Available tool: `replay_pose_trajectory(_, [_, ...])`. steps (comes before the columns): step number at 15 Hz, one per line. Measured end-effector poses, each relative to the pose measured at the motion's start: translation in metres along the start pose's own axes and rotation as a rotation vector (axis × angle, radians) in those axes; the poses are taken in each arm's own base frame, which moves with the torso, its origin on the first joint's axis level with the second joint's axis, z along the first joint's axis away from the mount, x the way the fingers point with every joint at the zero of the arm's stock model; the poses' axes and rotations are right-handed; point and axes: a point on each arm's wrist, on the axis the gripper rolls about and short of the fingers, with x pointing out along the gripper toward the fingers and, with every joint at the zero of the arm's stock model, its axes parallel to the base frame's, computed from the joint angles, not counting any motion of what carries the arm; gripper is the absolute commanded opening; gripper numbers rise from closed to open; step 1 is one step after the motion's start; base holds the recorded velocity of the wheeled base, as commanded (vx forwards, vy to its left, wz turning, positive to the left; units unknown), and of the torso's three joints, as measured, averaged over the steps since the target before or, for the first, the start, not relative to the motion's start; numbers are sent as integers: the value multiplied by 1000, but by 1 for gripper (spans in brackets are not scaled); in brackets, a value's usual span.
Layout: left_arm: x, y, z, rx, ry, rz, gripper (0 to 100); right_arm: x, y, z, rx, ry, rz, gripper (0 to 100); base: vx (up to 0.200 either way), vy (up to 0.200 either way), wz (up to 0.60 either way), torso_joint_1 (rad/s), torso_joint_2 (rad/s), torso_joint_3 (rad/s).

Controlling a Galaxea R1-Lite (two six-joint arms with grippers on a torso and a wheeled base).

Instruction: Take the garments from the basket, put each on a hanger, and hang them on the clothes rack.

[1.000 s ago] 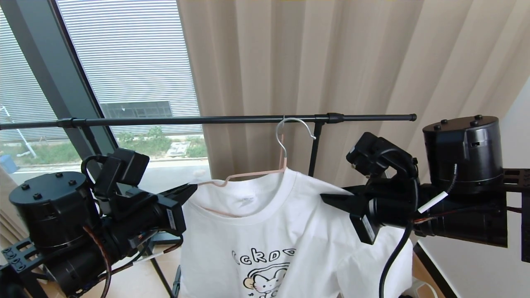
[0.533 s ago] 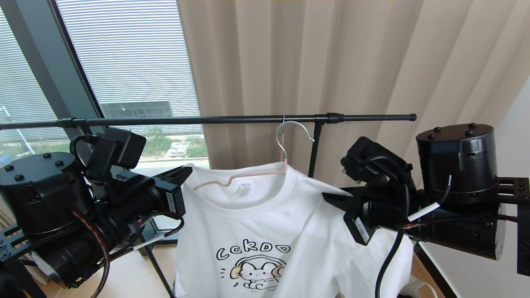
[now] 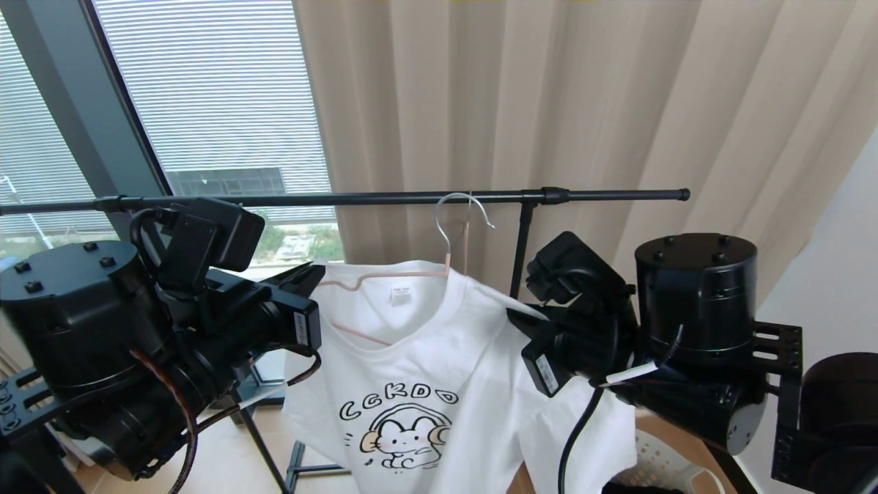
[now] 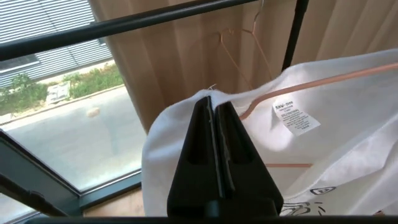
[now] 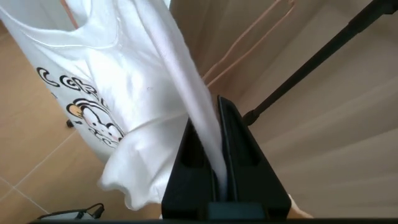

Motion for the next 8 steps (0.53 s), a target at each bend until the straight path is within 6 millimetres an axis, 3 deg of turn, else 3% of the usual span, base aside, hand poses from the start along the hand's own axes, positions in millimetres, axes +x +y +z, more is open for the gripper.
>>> replay_pose_trajectory(8, [-9, -22, 5, -28, -23, -93, 0, 34, 28, -14, 35, -36, -5, 0, 0, 0, 0, 0, 0, 0])
